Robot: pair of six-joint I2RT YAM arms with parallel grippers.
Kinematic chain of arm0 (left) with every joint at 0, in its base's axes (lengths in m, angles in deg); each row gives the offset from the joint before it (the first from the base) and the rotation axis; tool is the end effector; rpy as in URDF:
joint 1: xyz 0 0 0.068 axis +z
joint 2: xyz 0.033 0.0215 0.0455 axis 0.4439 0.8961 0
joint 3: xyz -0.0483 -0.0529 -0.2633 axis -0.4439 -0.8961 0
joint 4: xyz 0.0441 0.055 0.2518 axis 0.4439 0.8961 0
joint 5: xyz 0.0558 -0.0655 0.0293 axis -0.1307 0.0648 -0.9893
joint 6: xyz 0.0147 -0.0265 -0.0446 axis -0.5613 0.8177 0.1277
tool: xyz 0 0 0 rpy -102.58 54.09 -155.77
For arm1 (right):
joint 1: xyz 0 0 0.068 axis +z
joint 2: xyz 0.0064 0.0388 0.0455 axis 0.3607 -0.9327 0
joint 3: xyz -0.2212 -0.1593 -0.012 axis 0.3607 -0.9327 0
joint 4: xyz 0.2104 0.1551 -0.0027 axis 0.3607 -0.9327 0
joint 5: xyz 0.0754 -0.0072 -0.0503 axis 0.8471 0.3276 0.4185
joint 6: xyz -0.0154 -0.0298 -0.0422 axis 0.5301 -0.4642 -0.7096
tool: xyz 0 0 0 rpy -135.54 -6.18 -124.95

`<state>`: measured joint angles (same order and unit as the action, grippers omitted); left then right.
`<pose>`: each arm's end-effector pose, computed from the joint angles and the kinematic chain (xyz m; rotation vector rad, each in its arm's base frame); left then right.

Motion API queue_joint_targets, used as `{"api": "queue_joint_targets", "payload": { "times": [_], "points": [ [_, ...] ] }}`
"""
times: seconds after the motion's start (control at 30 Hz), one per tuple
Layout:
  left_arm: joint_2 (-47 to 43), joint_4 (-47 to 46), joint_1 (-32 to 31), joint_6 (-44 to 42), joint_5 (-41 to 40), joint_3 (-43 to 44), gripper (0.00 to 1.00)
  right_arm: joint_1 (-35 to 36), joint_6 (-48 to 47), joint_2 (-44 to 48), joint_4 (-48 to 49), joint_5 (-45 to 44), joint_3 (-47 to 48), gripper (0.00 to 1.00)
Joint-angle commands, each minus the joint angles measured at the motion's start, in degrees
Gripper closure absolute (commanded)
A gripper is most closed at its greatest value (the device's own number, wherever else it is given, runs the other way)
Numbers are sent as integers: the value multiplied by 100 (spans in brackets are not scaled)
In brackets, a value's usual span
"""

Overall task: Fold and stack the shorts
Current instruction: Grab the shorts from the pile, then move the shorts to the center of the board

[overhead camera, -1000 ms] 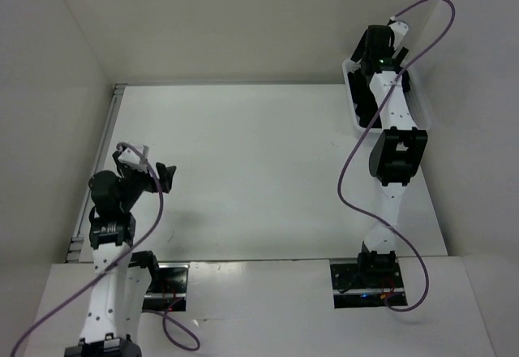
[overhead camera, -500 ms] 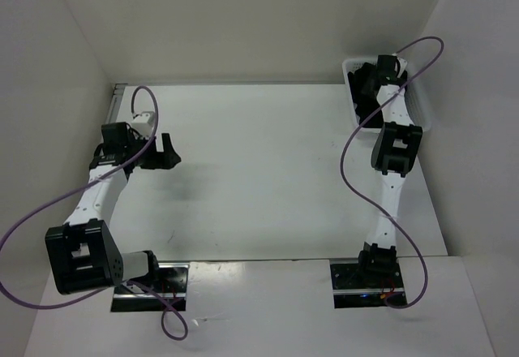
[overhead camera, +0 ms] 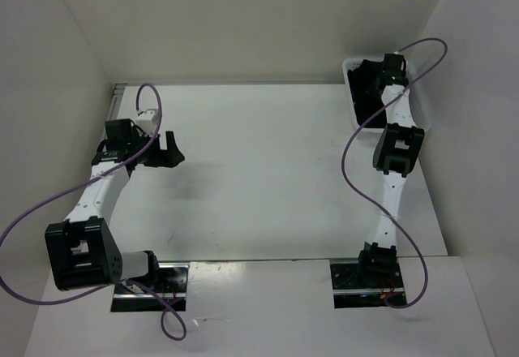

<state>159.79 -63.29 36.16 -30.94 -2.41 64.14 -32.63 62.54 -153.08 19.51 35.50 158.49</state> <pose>0.2756 0.0315 0.2586 0.0443 2.2287 -0.4353 0.5724 -0.1184 0.1938 0.5932 2.1949 -0.0083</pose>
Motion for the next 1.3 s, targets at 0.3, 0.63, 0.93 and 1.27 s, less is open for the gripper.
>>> {"api": "queue_joint_targets", "payload": {
  "times": [0.3, 0.63, 0.93, 1.27],
  "points": [
    [105, 334, -31, -23, -207, 1211, 1, 558, -71, 2607, -272, -426, 1044, 100],
    [97, 116, -320, -23, -673, 1897, 1, 2658, -537, 4631, -1, -936, 1063, 100],
    [-131, -7, -374, -23, -778, 1899, 1, 4110, -326, 4747, 176, -946, 387, 100],
    [-588, 519, -427, -23, -909, 1021, 1, 2643, 290, 4237, 247, 21, -1749, 27]
  ]
}}
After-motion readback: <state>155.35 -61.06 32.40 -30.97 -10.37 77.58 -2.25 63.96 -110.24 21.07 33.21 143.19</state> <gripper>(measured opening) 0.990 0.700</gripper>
